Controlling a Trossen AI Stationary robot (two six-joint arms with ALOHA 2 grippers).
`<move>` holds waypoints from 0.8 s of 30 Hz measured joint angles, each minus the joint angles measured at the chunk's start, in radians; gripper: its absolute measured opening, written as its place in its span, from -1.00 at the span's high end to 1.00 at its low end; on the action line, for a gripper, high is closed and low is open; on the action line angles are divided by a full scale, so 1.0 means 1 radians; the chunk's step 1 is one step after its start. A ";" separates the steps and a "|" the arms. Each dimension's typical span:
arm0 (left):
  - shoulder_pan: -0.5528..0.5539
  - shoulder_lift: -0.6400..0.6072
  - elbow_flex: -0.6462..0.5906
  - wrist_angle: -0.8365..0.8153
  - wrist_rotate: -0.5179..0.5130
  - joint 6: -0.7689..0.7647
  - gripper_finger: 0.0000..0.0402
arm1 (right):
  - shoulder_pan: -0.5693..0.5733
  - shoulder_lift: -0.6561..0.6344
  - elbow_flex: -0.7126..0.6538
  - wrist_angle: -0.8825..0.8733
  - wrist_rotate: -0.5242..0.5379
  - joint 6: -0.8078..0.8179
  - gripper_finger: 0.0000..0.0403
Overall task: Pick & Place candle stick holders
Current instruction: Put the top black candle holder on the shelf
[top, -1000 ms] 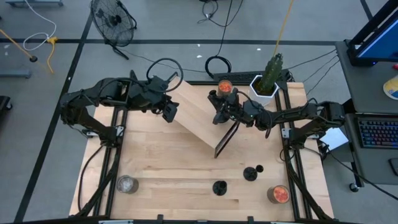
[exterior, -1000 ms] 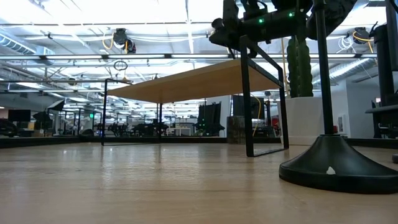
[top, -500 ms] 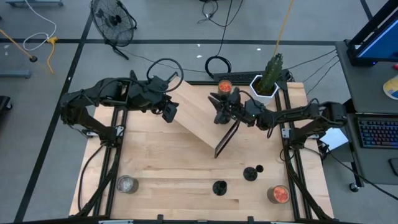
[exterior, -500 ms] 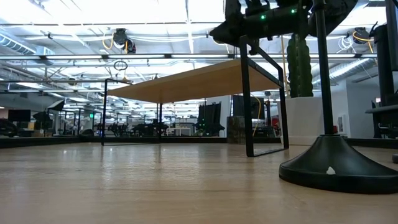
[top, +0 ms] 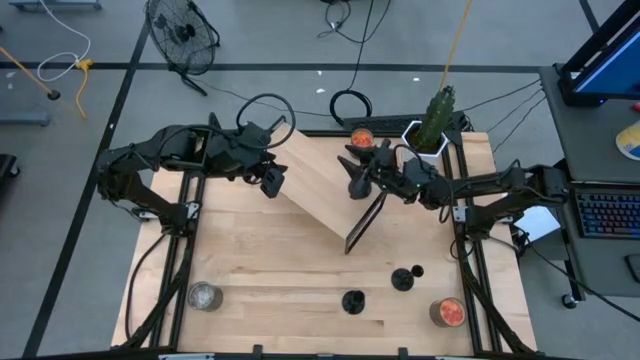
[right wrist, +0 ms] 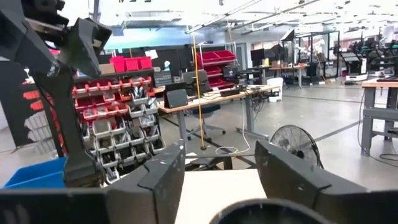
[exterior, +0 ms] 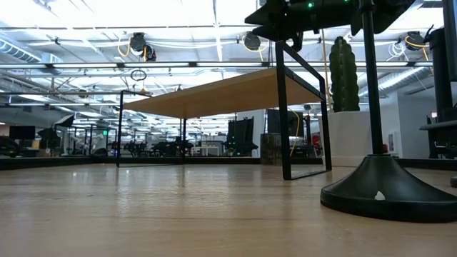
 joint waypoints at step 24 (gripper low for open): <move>0.000 0.000 -0.001 0.004 -0.001 0.045 -0.10 | 0.034 -0.184 0.000 0.035 0.000 -0.071 -0.17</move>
